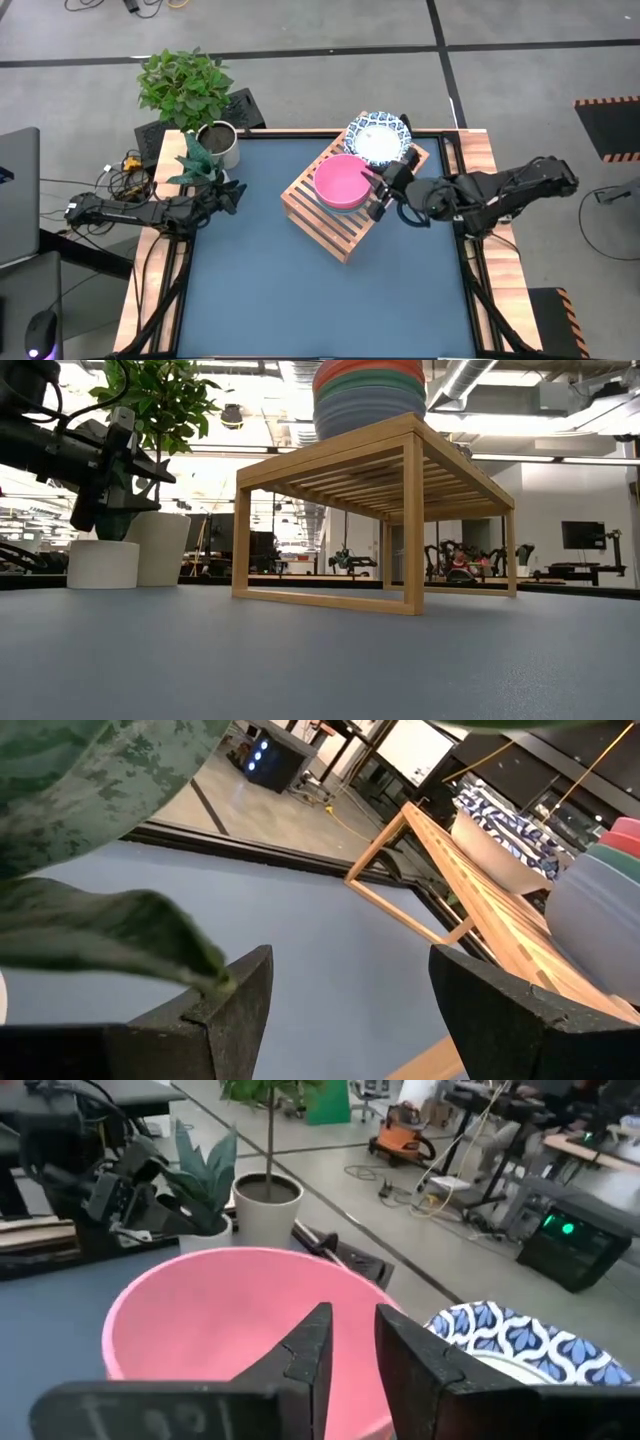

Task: Place and stack bowls onto a shelf
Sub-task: Stack the pink bowl on top of the orange bowl

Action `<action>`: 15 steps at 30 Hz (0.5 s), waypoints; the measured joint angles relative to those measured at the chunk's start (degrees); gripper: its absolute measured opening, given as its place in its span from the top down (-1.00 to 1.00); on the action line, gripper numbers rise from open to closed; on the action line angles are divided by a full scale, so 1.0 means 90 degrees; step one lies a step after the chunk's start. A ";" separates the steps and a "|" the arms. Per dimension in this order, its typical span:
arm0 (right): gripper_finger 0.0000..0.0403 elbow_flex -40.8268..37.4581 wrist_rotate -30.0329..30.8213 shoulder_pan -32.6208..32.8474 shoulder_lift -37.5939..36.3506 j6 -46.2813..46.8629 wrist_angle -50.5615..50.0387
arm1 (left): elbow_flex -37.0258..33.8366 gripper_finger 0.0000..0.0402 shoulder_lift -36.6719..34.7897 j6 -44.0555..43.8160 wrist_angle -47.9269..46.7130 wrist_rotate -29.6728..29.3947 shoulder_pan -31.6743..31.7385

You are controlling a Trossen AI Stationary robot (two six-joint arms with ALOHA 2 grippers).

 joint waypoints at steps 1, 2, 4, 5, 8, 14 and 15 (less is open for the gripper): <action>0.49 0.0000 -0.0018 -0.0021 -0.0003 0.0069 -0.0048 | 0.0000 -0.26 0.0000 0.0014 0.0000 0.0017 0.0000; 0.50 0.0000 -0.0047 -0.0036 -0.0003 0.0113 -0.0120 | 0.0000 -0.26 0.0000 0.0022 0.0000 0.0031 0.0000; 0.51 -0.0002 -0.0153 -0.0036 0.0021 0.0187 -0.0203 | 0.0000 -0.26 0.0000 0.0022 0.0000 0.0039 0.0000; 0.51 -0.0002 -0.0182 -0.0036 0.0083 0.0217 -0.0207 | 0.0000 -0.26 0.0000 0.0022 0.0000 0.0039 0.0000; 0.52 -0.0011 -0.0255 -0.0036 0.0236 0.0230 -0.0332 | 0.0000 -0.26 0.0000 0.0006 -0.0001 0.0042 0.0000; 0.52 -0.0010 -0.0179 -0.0036 0.0506 0.0192 -0.0310 | 0.0000 -0.26 0.0000 -0.0032 0.0000 0.0047 0.0000; 0.52 -0.0010 -0.0144 -0.0035 0.0508 0.0095 -0.0243 | 0.0000 -0.26 0.0000 -0.0042 0.0000 0.0046 0.0000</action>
